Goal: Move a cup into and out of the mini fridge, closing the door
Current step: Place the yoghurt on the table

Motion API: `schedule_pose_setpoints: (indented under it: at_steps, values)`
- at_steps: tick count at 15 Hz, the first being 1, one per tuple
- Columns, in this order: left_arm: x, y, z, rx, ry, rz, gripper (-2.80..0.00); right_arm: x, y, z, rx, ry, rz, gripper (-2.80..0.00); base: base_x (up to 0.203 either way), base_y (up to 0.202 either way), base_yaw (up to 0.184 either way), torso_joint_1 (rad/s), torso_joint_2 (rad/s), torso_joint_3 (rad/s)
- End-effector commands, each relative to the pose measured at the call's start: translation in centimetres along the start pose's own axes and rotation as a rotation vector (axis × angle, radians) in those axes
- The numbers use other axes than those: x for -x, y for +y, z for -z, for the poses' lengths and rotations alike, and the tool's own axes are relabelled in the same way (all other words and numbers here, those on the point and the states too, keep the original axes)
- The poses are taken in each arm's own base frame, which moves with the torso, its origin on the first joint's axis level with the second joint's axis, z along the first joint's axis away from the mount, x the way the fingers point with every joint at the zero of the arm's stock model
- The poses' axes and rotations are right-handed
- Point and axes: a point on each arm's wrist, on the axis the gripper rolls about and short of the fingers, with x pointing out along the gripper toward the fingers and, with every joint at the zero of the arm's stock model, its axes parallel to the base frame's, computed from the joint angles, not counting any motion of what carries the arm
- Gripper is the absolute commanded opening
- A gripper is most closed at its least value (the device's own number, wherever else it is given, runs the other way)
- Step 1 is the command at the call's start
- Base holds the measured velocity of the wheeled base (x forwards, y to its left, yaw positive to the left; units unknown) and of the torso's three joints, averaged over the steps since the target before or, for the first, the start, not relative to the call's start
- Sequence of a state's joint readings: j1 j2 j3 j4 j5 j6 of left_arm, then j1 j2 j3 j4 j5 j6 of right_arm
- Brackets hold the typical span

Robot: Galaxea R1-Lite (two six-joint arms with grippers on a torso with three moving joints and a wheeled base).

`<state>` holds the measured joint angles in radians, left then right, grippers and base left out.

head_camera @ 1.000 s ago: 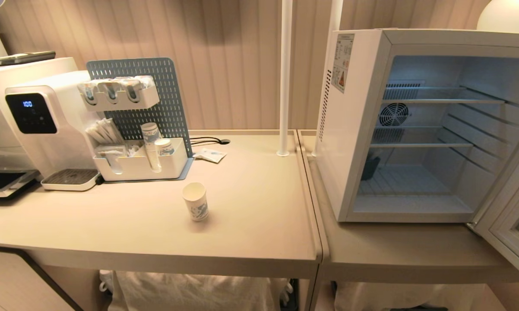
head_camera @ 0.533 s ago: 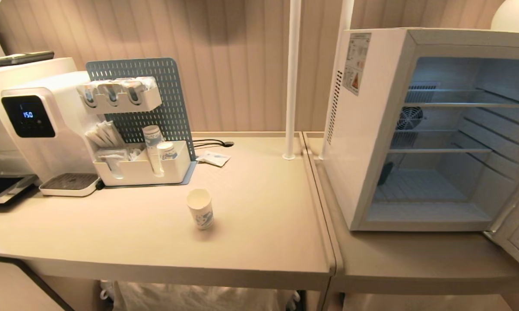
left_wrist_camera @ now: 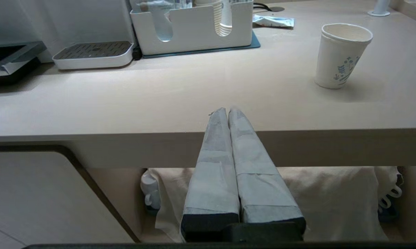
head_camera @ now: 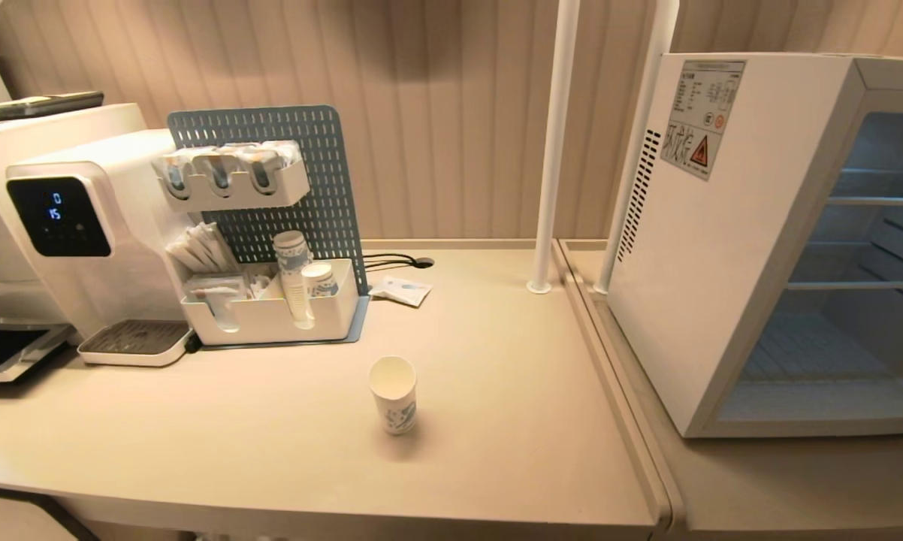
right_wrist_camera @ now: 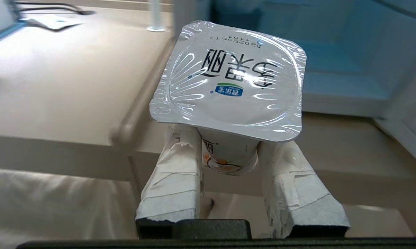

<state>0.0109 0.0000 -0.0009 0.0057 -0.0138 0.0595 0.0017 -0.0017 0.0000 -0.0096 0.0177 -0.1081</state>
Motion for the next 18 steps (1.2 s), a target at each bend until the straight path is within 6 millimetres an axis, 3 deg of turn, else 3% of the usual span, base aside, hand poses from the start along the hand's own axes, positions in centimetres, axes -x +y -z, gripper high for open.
schedule_pose_setpoints:
  at_steps: [1,12,18]
  values:
    - [0.01,0.0,0.02,-0.002,0.003,-0.001,-2.8,-0.01,0.01,0.05,0.001,0.002,-0.001,-2.8,0.0,0.0,0.0,0.0,0.0,0.0]
    - [-0.01,0.01,0.03,0.014,0.002,-0.006,-2.8,-0.01,0.01,0.06,-0.002,0.004,-0.001,-2.8,0.0,0.0,0.0,0.0,0.0,0.0]
    - [-0.01,0.01,0.03,0.012,0.002,-0.006,-2.8,-0.01,0.01,0.06,-0.002,0.004,-0.001,-2.8,-0.181,0.0,-0.001,0.0,0.0,0.002]
